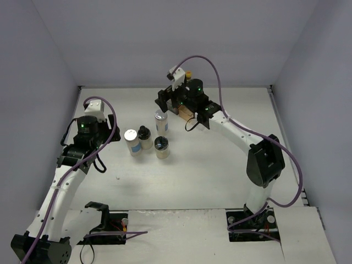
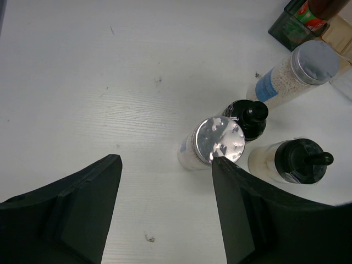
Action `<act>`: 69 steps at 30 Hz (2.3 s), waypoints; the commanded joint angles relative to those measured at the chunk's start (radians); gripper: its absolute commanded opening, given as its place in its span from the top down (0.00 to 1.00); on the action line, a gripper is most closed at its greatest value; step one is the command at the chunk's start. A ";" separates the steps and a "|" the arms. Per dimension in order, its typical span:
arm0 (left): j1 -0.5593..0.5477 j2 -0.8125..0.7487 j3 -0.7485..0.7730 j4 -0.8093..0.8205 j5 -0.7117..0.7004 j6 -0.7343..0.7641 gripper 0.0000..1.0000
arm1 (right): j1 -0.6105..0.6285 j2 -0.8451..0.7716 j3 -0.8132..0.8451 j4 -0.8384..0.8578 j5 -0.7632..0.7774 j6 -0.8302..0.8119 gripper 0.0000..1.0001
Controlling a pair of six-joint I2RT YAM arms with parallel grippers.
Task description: Organize the condiment bottles
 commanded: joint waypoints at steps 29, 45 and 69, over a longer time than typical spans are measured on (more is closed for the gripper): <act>0.009 -0.005 0.013 0.068 0.020 -0.006 0.34 | 0.067 0.170 -0.057 0.030 -0.007 0.040 0.19; 0.006 -0.002 0.015 0.068 0.025 -0.007 0.34 | -0.026 -0.073 -0.146 0.003 0.129 0.008 1.00; 0.007 0.004 0.012 0.068 0.025 -0.007 0.34 | -0.286 0.127 0.200 0.012 0.129 0.005 1.00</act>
